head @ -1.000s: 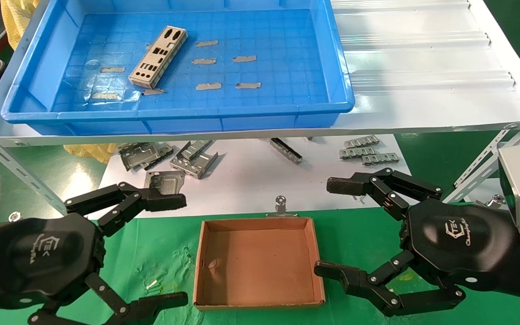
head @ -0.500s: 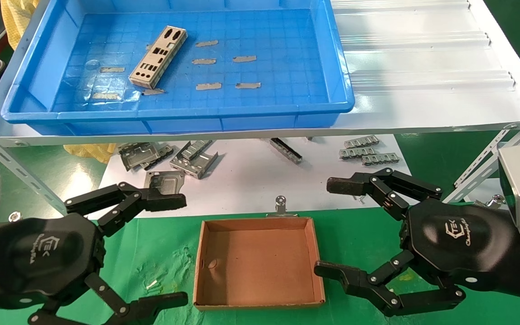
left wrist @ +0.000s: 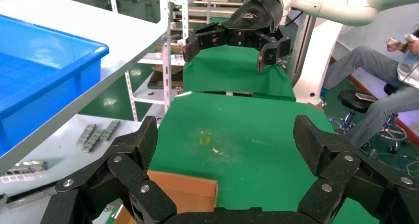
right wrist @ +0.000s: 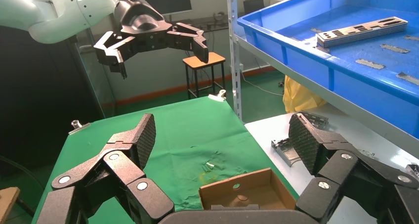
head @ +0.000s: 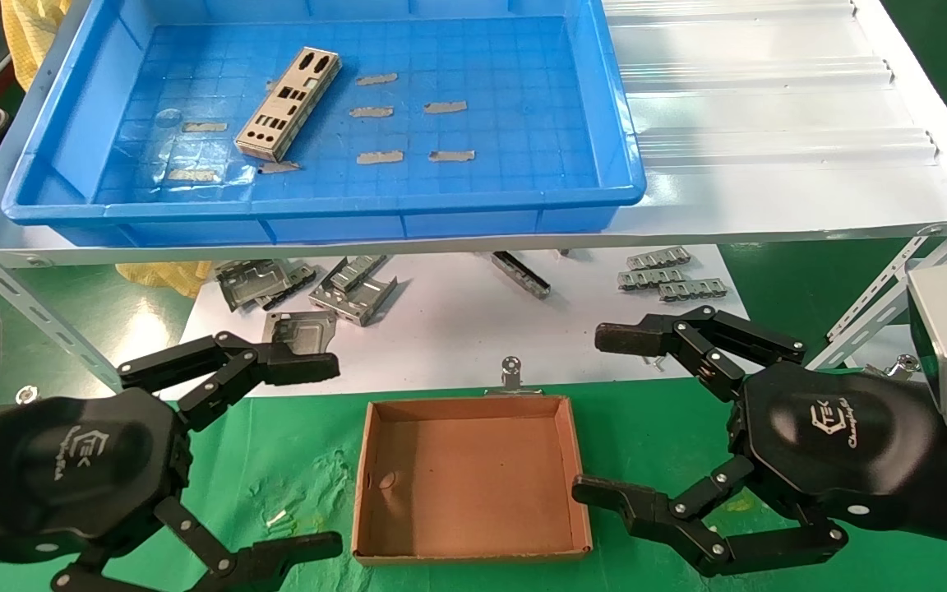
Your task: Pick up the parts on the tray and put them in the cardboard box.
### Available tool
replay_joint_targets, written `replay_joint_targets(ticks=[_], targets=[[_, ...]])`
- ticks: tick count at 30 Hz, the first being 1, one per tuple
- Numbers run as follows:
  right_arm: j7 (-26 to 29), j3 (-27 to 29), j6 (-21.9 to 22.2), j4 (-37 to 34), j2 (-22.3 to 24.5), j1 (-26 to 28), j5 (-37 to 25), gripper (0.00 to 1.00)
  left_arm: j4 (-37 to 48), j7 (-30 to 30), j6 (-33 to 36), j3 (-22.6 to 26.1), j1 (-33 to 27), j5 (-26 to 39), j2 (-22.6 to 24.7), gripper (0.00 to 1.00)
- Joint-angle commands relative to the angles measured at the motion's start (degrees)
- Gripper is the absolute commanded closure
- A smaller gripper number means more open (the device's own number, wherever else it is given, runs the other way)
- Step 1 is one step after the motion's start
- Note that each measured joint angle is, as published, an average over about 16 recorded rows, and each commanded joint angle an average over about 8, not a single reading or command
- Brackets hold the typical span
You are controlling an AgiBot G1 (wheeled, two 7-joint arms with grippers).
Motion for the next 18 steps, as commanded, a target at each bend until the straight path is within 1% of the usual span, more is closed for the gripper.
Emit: replay_joint_targets(ticks=[1, 18], targets=[[0.0, 0.0, 0.0, 0.0, 0.0, 0.0, 0.0, 0.00, 0.0, 0.0, 0.0, 0.0, 0.0, 0.0, 0.0, 0.00], [0.0, 0.0, 0.0, 0.0, 0.0, 0.0, 0.0, 0.00, 0.0, 0.0, 0.0, 0.0, 0.0, 0.0, 0.0, 0.00]])
